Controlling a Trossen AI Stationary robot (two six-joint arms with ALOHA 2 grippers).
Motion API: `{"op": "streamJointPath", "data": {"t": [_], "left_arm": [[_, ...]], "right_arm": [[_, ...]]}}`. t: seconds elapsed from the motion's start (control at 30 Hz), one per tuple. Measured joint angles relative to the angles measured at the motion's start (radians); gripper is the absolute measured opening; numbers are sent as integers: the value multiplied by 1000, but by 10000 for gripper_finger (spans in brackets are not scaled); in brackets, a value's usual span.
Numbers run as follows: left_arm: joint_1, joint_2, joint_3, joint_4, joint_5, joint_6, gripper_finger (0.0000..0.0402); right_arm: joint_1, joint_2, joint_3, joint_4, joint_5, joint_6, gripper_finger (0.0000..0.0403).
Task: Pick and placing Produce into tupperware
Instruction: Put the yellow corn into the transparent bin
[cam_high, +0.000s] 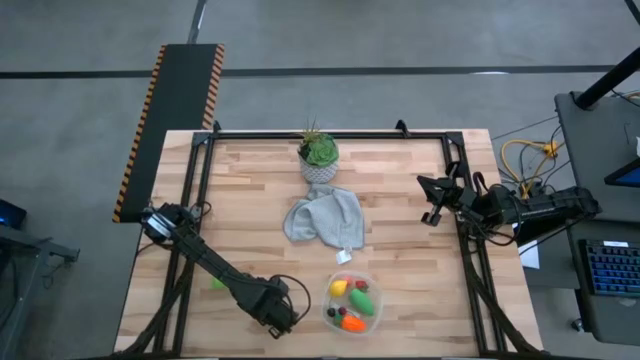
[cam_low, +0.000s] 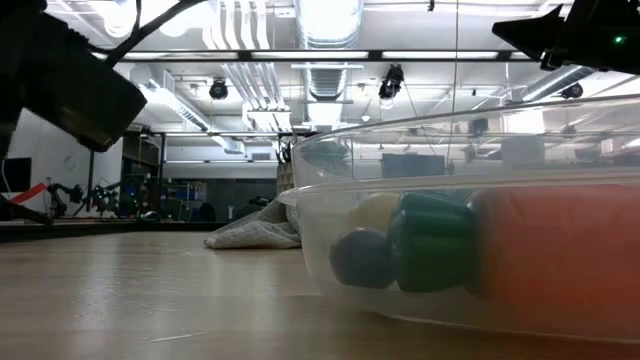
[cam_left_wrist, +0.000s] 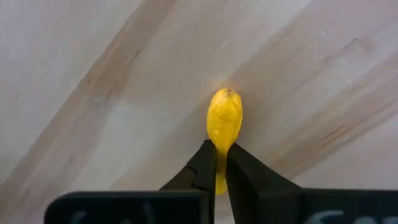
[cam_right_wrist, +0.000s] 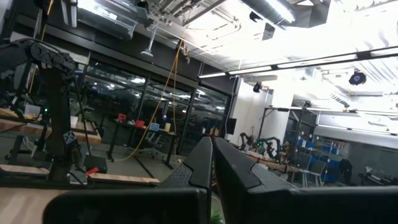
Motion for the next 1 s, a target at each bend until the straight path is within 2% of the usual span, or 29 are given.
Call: {"op": "streamJointPath", "data": {"t": [0.17, 0.53, 0.73, 0.9, 1.0], "left_arm": [[22, -1, 27, 9, -95, 75, 2], [41, -30, 48, -3, -151, 107, 0], [63, -77, 84, 0, -249, 152, 0], [88, -105, 142, 15, -374, 273, 0], [110, -105, 170, 71, -405, 384, 0]], "right_arm": [[0, 0, 0, 0, 0, 0, 9], [0, 1, 0, -8, 0, 0, 9], [0, 1, 0, -8, 0, 0, 9], [0, 0, 0, -8, 0, 0, 9], [0, 0, 0, -8, 0, 0, 9]]}}
